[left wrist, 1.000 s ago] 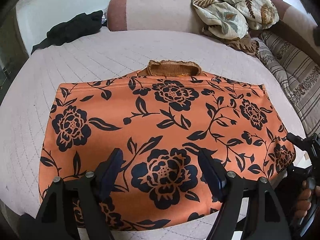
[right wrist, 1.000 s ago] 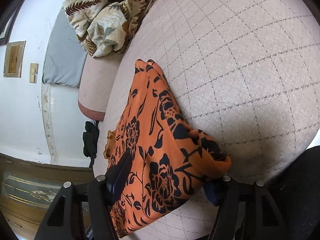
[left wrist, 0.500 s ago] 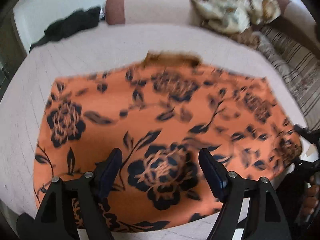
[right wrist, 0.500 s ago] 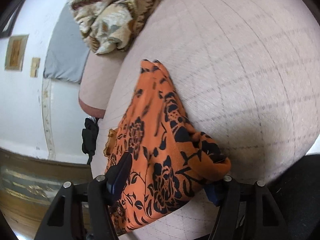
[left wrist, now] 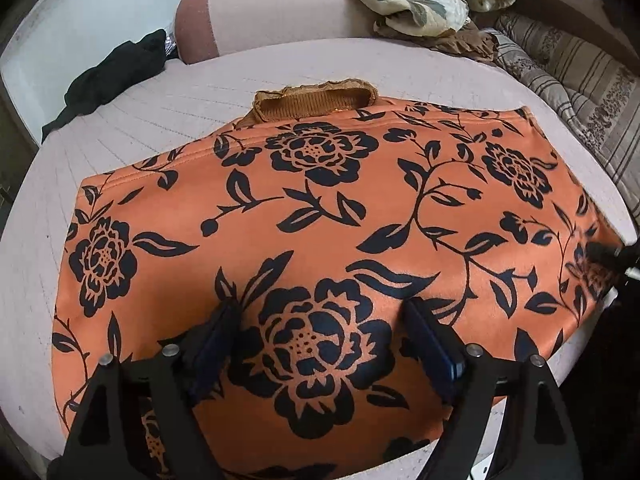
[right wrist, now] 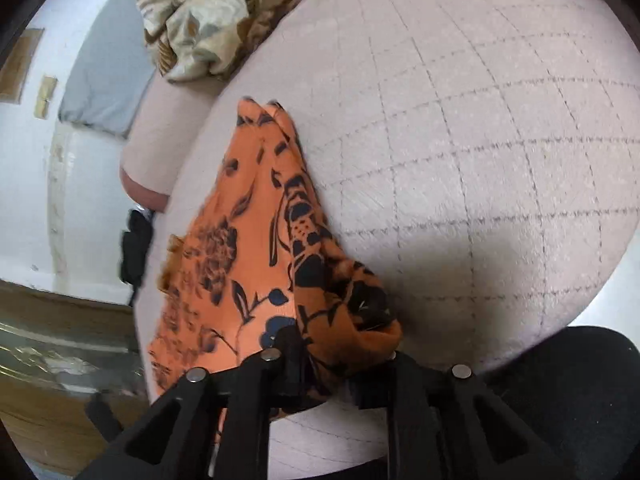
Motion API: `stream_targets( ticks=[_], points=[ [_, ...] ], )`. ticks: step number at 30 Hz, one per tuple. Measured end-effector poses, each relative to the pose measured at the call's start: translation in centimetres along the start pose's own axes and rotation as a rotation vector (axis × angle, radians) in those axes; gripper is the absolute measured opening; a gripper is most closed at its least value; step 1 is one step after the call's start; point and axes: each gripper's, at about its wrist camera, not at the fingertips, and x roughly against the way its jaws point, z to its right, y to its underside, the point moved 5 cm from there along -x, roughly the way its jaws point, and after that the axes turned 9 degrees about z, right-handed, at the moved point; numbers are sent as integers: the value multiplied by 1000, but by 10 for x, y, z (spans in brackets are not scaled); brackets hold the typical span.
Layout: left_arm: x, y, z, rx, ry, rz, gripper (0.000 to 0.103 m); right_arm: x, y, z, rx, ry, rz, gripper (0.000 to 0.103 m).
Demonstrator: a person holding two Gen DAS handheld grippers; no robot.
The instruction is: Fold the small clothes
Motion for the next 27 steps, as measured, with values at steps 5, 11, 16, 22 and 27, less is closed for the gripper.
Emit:
stream_targets(
  ticks=[5,11,16,22,27],
  points=[
    [11,1,1,41,-8,-2,85,9,0,-10,-6,-77,12,81],
    [43,-20,4,53,-17,139,85,6,2,-24,19,-119,22,79],
    [13,-1,6,12,-35,30,88,-14,4,-19,-44,-76,-10,29],
    [21,-9,8,14,-14,71,87,-10,1,-28,35,-49,17,31],
    [12,-3,11,-1,1,20,91,-21,-1,-13,-44,-50,10,46]
  ],
)
